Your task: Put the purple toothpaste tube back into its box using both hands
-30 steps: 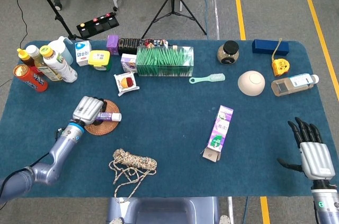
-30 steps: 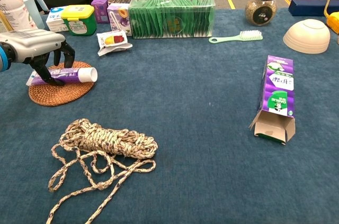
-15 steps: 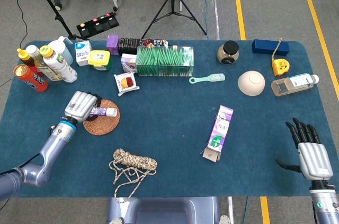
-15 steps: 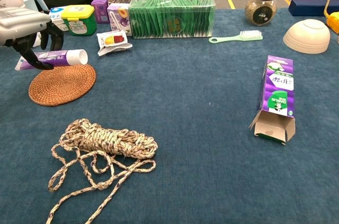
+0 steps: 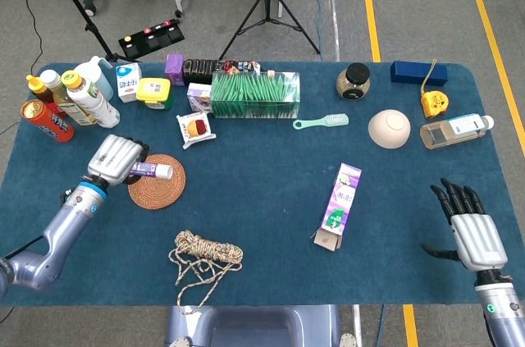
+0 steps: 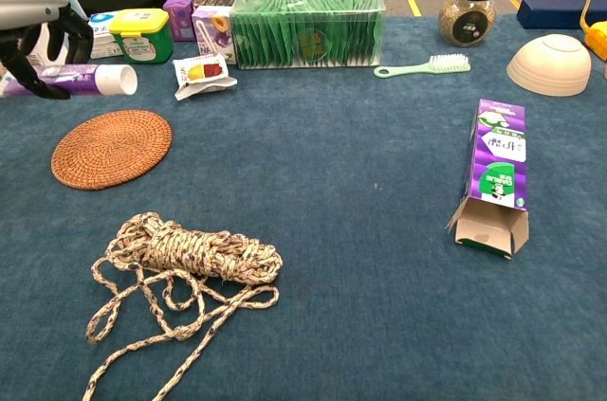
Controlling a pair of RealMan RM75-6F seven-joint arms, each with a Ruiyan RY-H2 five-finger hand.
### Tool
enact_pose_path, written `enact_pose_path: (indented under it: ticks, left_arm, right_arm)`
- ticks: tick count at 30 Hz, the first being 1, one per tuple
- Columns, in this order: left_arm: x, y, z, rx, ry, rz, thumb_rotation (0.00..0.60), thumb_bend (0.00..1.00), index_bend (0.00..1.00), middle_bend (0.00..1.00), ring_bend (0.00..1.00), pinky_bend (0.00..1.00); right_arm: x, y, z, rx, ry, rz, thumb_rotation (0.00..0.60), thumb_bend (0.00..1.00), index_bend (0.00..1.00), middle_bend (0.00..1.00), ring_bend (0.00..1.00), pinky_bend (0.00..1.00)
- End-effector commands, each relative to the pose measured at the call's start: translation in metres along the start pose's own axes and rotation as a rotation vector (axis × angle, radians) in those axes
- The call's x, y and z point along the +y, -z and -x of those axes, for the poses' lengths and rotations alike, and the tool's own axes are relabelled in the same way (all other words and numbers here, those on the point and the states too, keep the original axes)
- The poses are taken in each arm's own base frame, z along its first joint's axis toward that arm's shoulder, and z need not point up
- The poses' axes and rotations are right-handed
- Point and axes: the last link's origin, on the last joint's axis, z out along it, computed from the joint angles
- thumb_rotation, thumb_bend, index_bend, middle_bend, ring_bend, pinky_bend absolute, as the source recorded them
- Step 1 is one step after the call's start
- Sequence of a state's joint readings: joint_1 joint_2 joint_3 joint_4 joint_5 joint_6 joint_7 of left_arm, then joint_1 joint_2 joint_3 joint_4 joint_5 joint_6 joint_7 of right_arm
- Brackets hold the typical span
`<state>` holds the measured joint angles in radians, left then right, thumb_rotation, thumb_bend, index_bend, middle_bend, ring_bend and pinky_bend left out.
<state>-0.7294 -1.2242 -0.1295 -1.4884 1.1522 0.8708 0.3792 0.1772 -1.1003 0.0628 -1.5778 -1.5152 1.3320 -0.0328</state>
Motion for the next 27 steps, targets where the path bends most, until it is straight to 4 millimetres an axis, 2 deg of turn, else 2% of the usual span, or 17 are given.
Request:
enact_pose_path:
  ticks: [1,5,9,18,27]
  left_arm:
    - [-0.002,0.004,-0.015,-0.014,-0.018,-0.008,0.600,0.33,0.69,0.51,0.45,0.53]
    - [-0.004,0.013,-0.027,-0.019,-0.031,-0.018,0.600,0.33,0.69,0.51,0.45,0.53]
    - [-0.005,0.021,-0.036,-0.032,-0.019,-0.029,0.600,0.32,0.69,0.51,0.45,0.53]
    - [-0.013,0.033,-0.038,-0.069,-0.022,-0.063,0.600,0.32,0.69,0.51,0.45,0.53]
    - [-0.020,0.041,-0.029,-0.081,-0.007,-0.088,0.600,0.32,0.69,0.51,0.45,0.53]
  right_arm:
    - [-0.003,-0.018,-0.011,-0.023,0.056,-0.109,0.502,0.00,0.03,0.01,0.00,0.00]
    - [-0.016,-0.051,-0.020,-0.032,0.154,-0.302,0.516,0.00,0.05,0.03,0.02,0.06]
    - [-0.026,-0.081,-0.017,-0.069,0.270,-0.459,0.531,0.00,0.07,0.04,0.02,0.09]
    - [-0.060,-0.120,-0.003,-0.100,0.453,-0.715,0.534,0.00,0.07,0.04,0.02,0.13]
    - [-0.086,-0.149,0.009,-0.126,0.633,-0.820,0.546,0.00,0.07,0.04,0.02,0.15]
